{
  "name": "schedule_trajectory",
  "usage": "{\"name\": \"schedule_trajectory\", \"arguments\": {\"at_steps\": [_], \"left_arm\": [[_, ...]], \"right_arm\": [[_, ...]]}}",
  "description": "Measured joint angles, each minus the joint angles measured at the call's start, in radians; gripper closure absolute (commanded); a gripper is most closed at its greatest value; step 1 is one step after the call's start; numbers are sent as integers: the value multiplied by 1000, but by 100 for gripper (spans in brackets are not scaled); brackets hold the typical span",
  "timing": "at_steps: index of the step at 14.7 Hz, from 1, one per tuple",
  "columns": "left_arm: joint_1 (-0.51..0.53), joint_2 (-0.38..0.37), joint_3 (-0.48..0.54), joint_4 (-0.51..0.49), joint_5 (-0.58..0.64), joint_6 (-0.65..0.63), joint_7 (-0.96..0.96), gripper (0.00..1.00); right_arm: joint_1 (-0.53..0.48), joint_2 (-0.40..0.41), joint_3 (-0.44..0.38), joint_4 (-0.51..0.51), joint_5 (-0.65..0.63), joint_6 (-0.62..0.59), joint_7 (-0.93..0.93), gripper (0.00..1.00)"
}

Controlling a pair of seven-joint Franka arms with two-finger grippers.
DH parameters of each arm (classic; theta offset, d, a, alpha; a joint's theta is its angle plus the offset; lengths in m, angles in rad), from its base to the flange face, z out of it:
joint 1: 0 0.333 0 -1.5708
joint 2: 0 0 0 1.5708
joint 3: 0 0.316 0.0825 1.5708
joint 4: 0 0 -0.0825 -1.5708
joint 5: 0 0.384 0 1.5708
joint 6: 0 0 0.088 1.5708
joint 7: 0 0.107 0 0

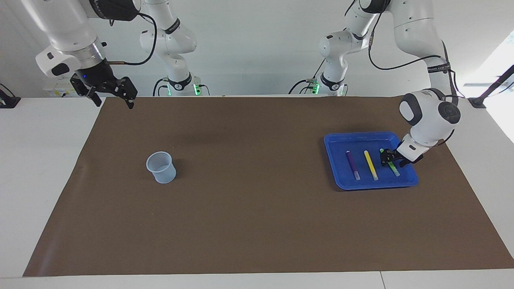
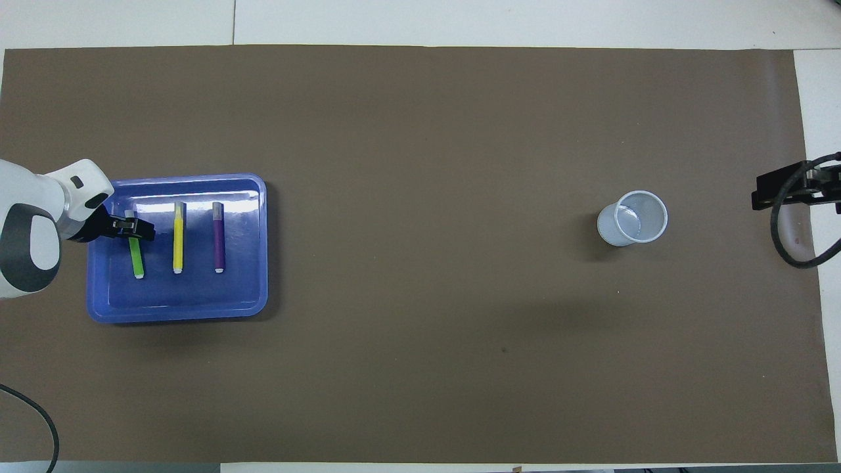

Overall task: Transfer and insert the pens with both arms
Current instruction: 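Lower the left gripper onto the green pen and close it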

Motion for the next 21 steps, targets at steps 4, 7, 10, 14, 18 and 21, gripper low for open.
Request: {"name": "schedule_trajectory", "arguments": {"at_steps": [4, 7, 10, 14, 18, 21], "left_arm": [[-1, 0, 0, -6, 0, 6, 0, 51], [-1, 0, 0, -8, 0, 7, 0, 84], [-1, 0, 0, -9, 1, 9, 0, 100], [-1, 0, 2, -9, 1, 12, 0, 100], [-1, 0, 2, -2, 1, 11, -12, 100], [-8, -6, 0, 86, 1, -123, -62, 100]], "right_arm": [[0, 0, 0, 0, 0, 0, 0, 0], [0, 0, 0, 0, 0, 0, 0, 0], [0, 0, 0, 0, 0, 0, 0, 0], [0, 0, 0, 0, 0, 0, 0, 0], [0, 0, 0, 0, 0, 0, 0, 0], [0, 0, 0, 0, 0, 0, 0, 0]]}}
